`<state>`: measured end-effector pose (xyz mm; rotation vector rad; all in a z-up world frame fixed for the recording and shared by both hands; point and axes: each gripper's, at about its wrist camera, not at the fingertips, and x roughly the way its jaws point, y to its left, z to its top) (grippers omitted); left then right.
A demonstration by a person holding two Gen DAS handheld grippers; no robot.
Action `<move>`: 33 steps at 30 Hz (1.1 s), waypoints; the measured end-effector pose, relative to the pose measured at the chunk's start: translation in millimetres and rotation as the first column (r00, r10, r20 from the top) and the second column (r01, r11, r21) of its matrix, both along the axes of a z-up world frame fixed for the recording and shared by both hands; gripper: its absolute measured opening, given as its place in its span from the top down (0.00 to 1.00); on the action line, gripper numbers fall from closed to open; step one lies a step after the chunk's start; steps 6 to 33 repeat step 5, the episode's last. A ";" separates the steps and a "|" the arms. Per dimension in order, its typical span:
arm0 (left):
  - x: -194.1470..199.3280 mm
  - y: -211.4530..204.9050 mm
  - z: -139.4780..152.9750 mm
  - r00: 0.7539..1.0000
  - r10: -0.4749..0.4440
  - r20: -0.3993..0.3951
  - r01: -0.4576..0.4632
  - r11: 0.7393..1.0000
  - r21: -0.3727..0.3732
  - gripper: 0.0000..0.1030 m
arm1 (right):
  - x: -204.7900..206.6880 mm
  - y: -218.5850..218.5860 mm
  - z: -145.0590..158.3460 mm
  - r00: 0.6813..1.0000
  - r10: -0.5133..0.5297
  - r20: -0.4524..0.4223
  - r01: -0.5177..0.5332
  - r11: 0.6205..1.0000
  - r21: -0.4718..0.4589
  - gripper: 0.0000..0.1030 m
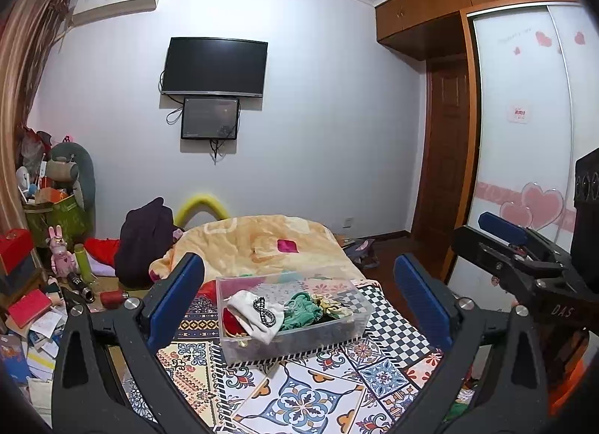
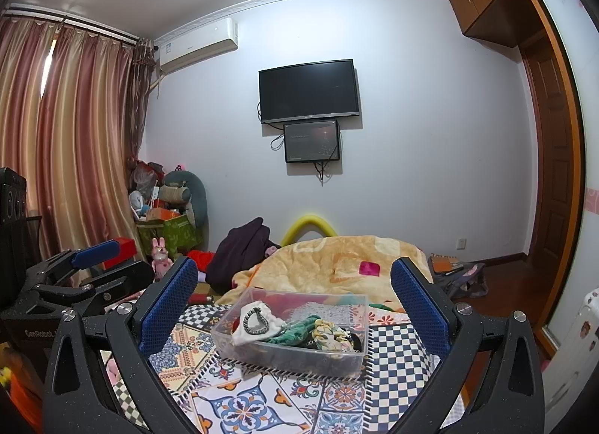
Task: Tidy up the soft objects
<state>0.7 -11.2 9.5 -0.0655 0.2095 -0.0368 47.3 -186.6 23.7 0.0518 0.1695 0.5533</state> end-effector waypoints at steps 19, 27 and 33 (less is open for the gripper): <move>0.0 -1.1 0.3 1.000 -0.008 -0.003 0.008 1.000 0.000 0.00 | -0.3 0.1 -1.0 1.000 0.000 -0.001 0.000 1.000 -0.002 0.00; 0.0 -1.1 0.3 1.000 -0.008 -0.003 0.008 1.000 0.000 0.00 | -0.3 0.1 -1.0 1.000 0.000 -0.001 0.000 1.000 -0.002 0.00; 0.0 -1.1 0.3 1.000 -0.008 -0.003 0.008 1.000 0.000 0.00 | -0.3 0.1 -1.0 1.000 0.000 -0.001 0.000 1.000 -0.002 0.00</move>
